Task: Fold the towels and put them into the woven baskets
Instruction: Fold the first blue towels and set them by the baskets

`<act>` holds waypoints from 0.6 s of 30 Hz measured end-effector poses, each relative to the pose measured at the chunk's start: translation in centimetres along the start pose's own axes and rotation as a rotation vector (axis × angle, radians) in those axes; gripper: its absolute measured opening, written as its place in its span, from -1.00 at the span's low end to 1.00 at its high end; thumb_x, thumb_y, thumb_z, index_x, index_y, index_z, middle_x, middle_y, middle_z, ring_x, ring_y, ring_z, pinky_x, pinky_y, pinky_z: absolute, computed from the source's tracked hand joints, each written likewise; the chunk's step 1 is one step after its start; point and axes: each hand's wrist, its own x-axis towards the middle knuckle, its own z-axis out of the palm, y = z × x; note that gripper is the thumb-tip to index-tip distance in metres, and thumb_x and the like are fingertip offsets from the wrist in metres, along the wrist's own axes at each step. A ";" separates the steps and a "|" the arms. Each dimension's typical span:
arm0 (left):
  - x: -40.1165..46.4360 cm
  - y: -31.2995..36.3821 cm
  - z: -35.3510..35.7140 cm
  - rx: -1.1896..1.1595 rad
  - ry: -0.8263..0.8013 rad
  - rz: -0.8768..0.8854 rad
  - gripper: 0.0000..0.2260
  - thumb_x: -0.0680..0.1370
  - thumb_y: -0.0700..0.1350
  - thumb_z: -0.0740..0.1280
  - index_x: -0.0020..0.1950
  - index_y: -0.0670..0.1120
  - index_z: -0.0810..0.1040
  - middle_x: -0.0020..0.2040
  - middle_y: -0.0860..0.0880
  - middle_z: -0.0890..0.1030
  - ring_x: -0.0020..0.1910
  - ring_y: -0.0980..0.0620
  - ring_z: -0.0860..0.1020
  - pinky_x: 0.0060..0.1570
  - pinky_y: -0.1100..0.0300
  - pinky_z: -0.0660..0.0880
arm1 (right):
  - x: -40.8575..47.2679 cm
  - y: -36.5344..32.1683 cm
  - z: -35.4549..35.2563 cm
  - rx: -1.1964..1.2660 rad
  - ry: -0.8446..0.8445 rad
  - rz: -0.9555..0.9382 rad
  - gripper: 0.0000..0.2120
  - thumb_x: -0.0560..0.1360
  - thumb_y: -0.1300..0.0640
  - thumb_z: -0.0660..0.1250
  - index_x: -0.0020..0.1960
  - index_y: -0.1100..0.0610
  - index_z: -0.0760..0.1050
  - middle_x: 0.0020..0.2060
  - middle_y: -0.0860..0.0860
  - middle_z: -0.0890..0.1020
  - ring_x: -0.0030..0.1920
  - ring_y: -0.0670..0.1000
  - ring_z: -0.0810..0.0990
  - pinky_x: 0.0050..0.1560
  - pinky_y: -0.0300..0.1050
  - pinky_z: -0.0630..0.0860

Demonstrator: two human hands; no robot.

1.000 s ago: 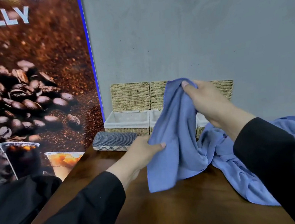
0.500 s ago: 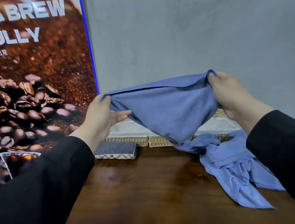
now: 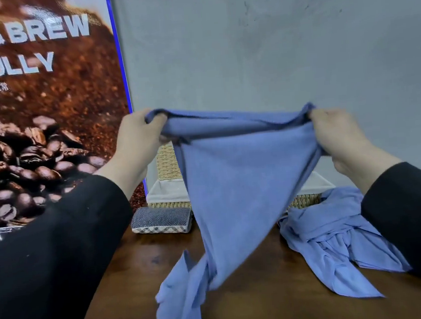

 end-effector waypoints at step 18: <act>-3.6 -13.2 3.2 0.235 -0.285 -0.442 -0.72 0.65 0.01 0.32 -0.14 -0.12 0.66 -0.27 -0.04 0.62 -0.29 -0.03 0.54 -0.24 0.11 0.41 | -3.0 15.3 3.0 -0.258 -0.296 0.198 -0.55 0.67 0.05 0.23 -0.24 0.38 0.43 -0.44 0.18 0.44 -0.41 0.08 0.40 -0.39 -0.11 0.29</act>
